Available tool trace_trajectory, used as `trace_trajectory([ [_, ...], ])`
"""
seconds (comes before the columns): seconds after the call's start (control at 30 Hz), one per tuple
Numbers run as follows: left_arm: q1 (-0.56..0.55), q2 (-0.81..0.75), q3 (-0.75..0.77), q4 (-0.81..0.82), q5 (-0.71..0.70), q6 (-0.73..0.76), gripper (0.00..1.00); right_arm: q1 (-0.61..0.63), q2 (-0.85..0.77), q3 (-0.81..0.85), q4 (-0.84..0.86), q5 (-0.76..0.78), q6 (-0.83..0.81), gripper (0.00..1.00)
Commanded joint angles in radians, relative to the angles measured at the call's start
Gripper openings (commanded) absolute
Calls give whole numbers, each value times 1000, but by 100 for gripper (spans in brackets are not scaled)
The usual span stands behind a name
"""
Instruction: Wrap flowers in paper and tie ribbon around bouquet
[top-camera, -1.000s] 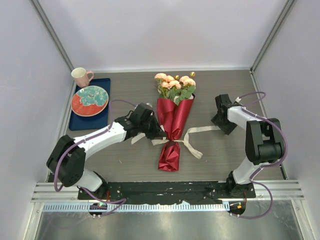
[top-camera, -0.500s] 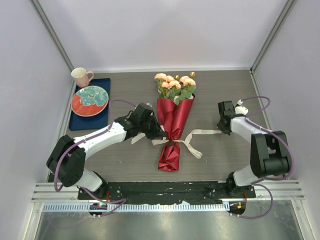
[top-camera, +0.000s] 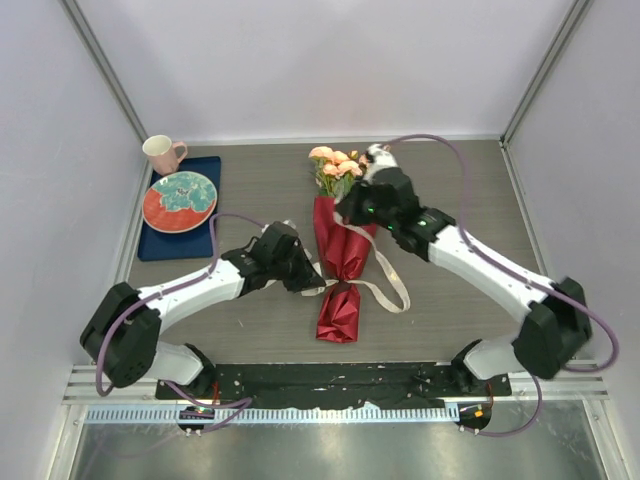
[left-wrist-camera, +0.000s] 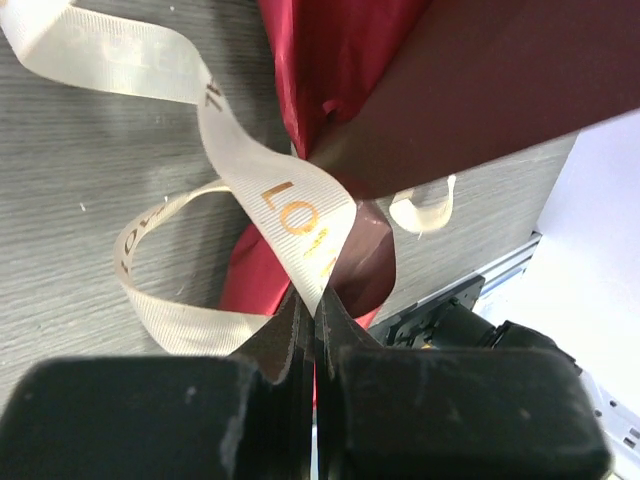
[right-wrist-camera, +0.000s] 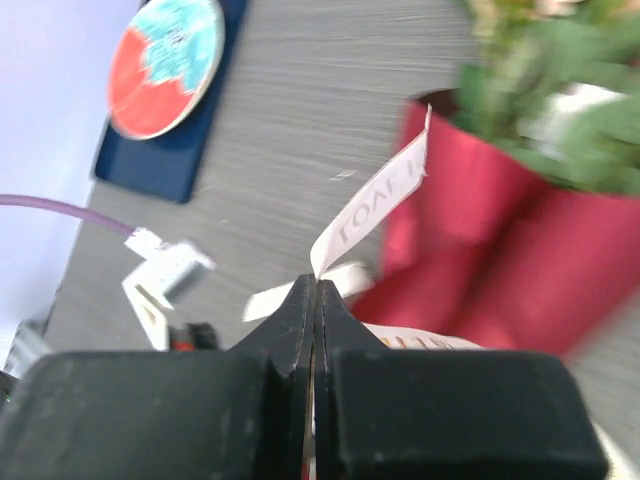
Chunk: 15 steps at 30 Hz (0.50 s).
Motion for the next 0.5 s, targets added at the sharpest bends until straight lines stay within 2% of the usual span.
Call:
trace_trajectory([
  [0.0, -21, -92, -40, 62, -62, -23, 0, 126, 199, 205, -5, -153, -62, 0],
  [0.2, -37, -169, -106, 65, -116, -35, 0, 197, 432, 408, -123, -281, -79, 0],
  [0.47, -41, -169, -98, 66, -113, -26, 0, 228, 501, 456, -149, -329, -94, 0],
])
